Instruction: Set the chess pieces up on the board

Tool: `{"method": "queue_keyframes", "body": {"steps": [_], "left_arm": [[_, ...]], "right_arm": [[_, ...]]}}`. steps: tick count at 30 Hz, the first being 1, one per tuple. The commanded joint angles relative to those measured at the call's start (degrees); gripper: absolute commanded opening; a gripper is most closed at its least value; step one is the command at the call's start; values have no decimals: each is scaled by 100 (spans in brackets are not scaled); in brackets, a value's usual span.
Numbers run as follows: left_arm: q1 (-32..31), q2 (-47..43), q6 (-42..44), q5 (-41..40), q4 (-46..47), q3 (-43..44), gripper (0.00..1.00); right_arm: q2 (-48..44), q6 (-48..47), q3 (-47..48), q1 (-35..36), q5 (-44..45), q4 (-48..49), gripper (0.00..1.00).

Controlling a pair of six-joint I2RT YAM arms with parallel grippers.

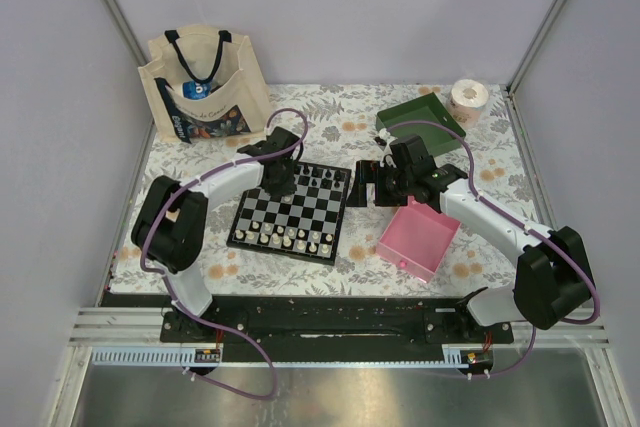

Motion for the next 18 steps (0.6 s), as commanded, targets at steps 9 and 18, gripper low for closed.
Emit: {"method": "queue_keyframes", "body": {"steps": [9,18], "left_arm": [[-12,-920,-100,-629,-110,-191,0],[190,-1571,-425,-1034,-558,-893,0]], "right_arm": [[-159,-98,178,13,40,32,99],[-115,-116,214,13,23,23,99]]}}
